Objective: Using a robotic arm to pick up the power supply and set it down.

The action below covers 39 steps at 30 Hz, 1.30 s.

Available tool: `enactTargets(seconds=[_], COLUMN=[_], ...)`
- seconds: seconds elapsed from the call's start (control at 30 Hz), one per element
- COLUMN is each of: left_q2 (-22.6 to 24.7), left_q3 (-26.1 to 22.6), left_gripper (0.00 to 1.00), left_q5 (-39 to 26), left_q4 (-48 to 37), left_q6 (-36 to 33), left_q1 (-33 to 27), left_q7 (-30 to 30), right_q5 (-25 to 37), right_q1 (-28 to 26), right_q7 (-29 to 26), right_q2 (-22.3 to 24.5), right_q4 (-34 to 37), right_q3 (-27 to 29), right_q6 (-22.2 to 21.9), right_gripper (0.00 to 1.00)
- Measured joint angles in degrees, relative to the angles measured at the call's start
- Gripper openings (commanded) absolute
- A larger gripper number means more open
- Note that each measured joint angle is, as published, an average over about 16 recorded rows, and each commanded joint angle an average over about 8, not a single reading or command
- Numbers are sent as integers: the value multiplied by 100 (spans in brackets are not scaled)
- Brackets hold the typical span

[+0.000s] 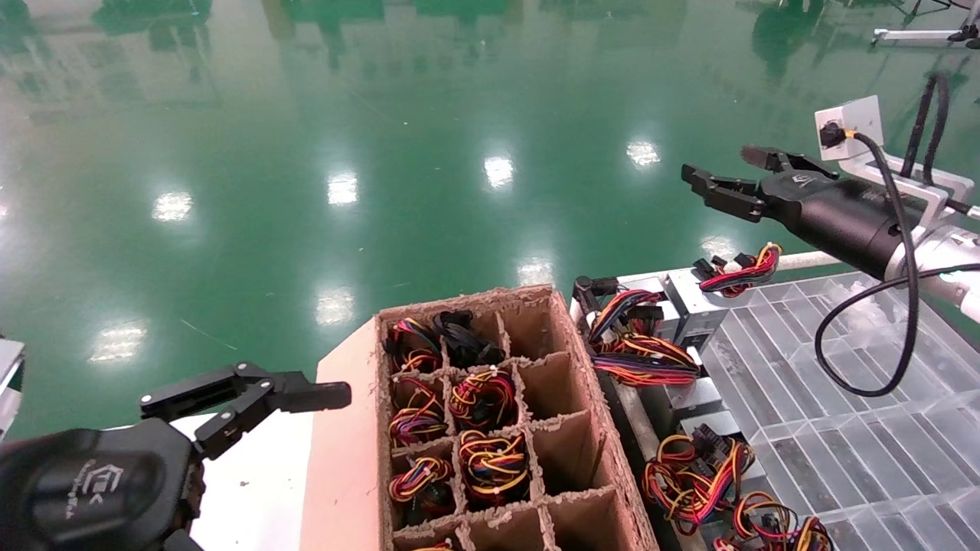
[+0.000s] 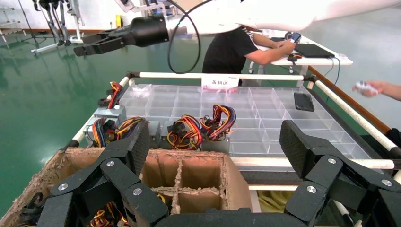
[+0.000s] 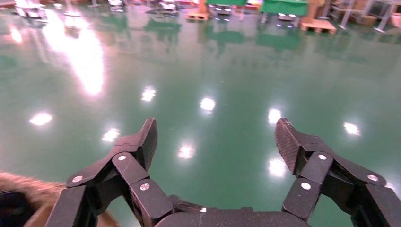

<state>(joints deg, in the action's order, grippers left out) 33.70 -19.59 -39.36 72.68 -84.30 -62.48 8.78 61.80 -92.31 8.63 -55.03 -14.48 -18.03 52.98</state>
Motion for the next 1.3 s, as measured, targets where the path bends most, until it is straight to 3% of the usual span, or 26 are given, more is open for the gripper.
enactTargets(seconds=[1.13,1.3], left_q2=[-1,-1], left_q3=[-3,-4], left_gripper=[100,100], left_q5=[2,2], left_q4=[0,0], left_q6=[1,1], left_q1=[-1,-1], left_q7=[-2,-2], right_q5=[-1386,-1488], right_q1=[2137,2294], right_q7=[-1347,-1447], right_q2=[1391,1493], right_q4=[-4108,-4410], right_q3=[139,150], right_q6=[2274,2441], right_gripper=[100,100])
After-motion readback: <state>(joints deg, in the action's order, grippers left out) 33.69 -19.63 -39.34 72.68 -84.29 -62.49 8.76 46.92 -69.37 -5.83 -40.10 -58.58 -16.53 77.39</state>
